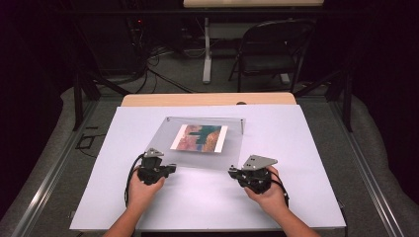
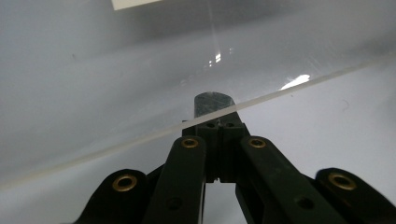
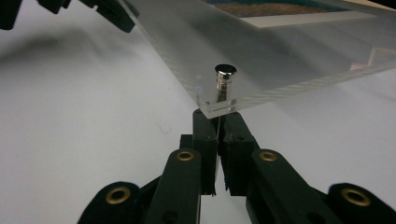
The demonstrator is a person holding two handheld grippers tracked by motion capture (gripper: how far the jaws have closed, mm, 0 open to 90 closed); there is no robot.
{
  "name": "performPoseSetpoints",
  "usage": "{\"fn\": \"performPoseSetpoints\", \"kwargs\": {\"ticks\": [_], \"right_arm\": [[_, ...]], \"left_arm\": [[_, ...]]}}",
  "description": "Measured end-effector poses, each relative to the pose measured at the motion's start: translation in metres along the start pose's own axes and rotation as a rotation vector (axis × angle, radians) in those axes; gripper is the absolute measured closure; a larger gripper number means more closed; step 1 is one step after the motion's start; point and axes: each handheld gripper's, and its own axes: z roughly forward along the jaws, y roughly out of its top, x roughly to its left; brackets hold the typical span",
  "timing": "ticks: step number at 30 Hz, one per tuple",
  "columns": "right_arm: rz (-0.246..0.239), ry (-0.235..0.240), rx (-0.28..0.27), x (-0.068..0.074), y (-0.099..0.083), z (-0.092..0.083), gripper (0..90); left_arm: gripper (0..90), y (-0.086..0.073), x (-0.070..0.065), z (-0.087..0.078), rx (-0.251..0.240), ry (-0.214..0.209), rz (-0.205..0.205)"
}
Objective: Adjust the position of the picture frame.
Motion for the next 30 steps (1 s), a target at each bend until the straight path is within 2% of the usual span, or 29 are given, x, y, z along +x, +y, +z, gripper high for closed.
{"fn": "performPoseSetpoints", "kwargs": {"ticks": [8, 10, 14, 17, 21, 27, 28, 29, 30], "right_arm": [[0.022, 0.004, -0.009, 0.015, 0.0, 0.003, 85.4], [0.022, 0.007, -0.009, 0.018, 0.0, 0.006, 85.5], [0.026, 0.014, 0.0, 0.023, 0.001, 0.012, 85.5], [0.02, 0.017, 0.016, 0.025, 0.001, 0.016, 85.6], [0.002, 0.029, 0.043, 0.032, 0.0, 0.022, 85.6], [-0.043, 0.095, 0.066, 0.056, 0.006, 0.043, 85.5], [-0.056, 0.114, 0.073, 0.062, 0.008, 0.051, 85.5], [-0.056, 0.114, 0.073, 0.062, 0.008, 0.051, 85.5], [-0.068, 0.121, 0.08, 0.067, 0.008, 0.057, 85.5]], "left_arm": [[90.0, 0.016, 0.015, 0.011, -0.013, 0.009, -0.029], [90.0, 0.017, 0.019, 0.013, -0.015, 0.003, -0.041], [90.0, 0.017, 0.024, 0.018, -0.013, 0.022, -0.049], [90.0, 0.011, 0.025, 0.017, -0.011, 0.034, -0.056], [87.2, 0.003, 0.025, 0.011, -0.009, 0.026, -0.06], [81.7, -0.011, 0.025, -0.01, -0.018, 0.039, -0.064], [79.5, -0.018, 0.024, -0.016, -0.022, 0.037, -0.058], [78.8, -0.018, 0.024, -0.016, -0.022, 0.037, -0.058], [77.6, -0.025, 0.02, -0.022, -0.021, 0.033, -0.048]]}}
